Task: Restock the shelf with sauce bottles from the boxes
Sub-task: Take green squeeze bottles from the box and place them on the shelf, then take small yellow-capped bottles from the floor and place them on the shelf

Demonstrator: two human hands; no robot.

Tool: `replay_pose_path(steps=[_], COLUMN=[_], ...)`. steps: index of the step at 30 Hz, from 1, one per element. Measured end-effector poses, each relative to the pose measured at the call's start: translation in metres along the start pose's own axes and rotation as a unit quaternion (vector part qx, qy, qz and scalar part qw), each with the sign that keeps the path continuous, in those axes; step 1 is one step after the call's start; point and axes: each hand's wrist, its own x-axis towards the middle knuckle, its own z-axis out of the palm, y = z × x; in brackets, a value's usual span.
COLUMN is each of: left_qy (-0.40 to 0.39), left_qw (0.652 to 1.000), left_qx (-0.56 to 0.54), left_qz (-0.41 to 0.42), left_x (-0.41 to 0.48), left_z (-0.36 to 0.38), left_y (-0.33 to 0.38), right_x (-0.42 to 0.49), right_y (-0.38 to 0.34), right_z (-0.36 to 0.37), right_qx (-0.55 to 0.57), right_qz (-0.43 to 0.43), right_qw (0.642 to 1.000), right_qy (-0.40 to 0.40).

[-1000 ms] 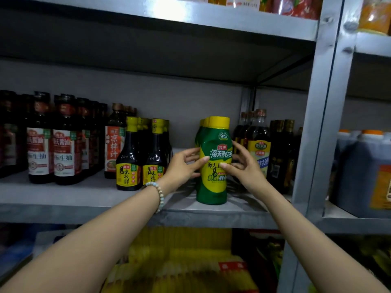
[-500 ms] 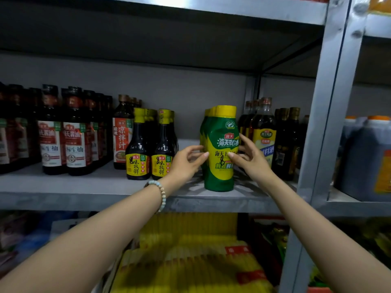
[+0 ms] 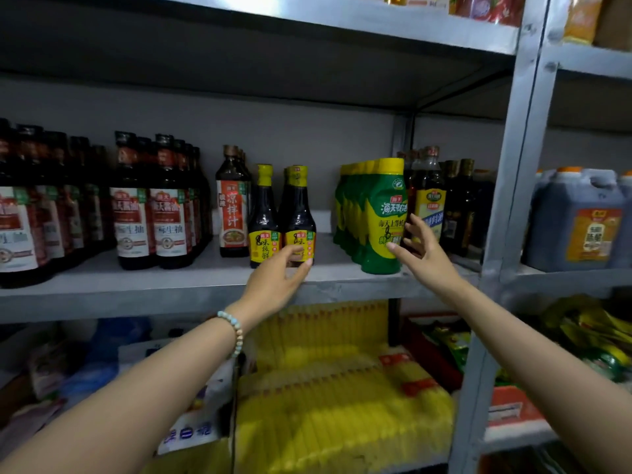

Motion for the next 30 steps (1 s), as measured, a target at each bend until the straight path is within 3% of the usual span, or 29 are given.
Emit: replay_pose_path(steps=[11,21,30], left_qy=[-0.025,-0.128,-0.256], left_qw=[0.979,0.976,0.928], left_qx=[0.168,0.173,0.206], left_qz=[0.109,-0.041,-0.173], left_x=[-0.141,-0.287,-0.416], left_z=[-0.11,-0.103,-0.043], left_y=[-0.097,-0.197,-0.272], right_x=[-0.142,-0.247,-0.342], right_y=[-0.071,-0.02,0.1], right_z=[0.164,0.246,0.301], right_qx=[-0.2,-0.245,-0.195], right_qz=[-0.003,0.08,0.225], right_qw=[0.976,0.945,0.906], right_qy=[-0.087,-0.199,-0.302])
